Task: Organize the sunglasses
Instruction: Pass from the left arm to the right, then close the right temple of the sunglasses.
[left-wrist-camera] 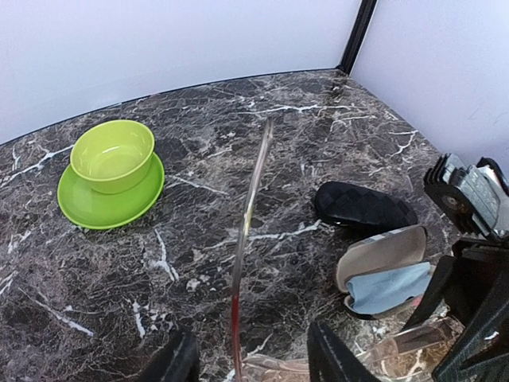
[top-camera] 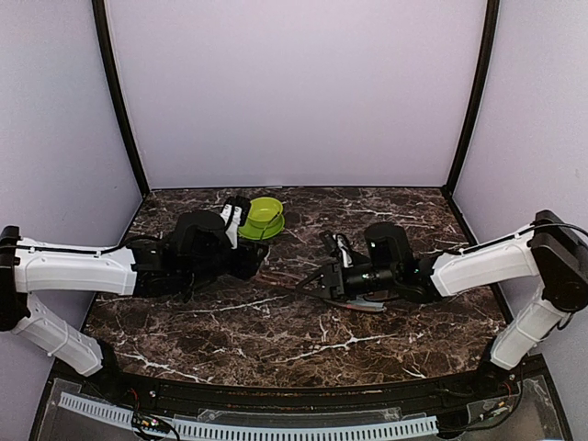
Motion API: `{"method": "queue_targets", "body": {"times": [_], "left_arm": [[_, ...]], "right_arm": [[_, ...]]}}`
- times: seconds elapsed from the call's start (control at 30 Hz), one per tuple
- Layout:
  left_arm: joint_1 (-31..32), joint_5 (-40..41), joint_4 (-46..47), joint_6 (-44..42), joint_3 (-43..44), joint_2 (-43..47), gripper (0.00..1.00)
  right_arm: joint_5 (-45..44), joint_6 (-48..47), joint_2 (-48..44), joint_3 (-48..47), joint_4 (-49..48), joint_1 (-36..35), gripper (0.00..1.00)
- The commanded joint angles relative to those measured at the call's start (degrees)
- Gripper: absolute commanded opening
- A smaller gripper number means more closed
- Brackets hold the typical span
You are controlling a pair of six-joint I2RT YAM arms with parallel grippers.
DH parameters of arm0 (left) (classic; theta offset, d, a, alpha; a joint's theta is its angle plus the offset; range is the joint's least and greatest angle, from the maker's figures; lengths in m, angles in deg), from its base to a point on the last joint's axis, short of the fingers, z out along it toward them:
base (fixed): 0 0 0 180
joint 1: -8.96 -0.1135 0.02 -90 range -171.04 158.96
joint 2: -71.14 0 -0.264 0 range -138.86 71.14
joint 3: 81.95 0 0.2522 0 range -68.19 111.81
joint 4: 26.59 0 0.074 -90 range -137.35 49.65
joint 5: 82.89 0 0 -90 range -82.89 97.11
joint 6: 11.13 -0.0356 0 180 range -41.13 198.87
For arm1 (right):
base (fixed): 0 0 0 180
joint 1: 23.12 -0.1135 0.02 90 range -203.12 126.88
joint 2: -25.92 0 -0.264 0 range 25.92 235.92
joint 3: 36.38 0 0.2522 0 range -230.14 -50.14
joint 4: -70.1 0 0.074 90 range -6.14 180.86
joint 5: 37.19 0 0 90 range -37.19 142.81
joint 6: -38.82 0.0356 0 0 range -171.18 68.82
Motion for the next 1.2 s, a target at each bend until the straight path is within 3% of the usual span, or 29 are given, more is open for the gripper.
{"method": "queue_targets", "body": {"times": [0.0,0.27,0.53,0.77,1.17], "left_arm": [[0.3,-4.9,3.1,-0.4,-2.4,5.9,0.51],[0.3,-16.5,3.5,-0.5,-6.0,14.9,0.57],[-3.0,-10.3,-6.1,5.9,-8.2,24.0,0.59],[-6.8,-10.5,-7.3,10.0,-6.7,19.9,0.59],[-3.7,-14.4,-5.1,7.0,-1.0,6.8,0.59]], "right_arm": [[-1.9,-10.7,-3.4,-2.2,6.0,-0.2,0.33],[-3.4,-25.9,-6.0,-3.3,14.6,-0.2,0.32],[-2.0,-33.5,-7.1,-4.2,17.4,-0.2,0.31],[-0.8,-34.3,-7.7,-4.5,17.0,-0.8,0.31],[-1.0,-32.7,-7.5,-3.8,14.7,-1.8,0.31]]}}
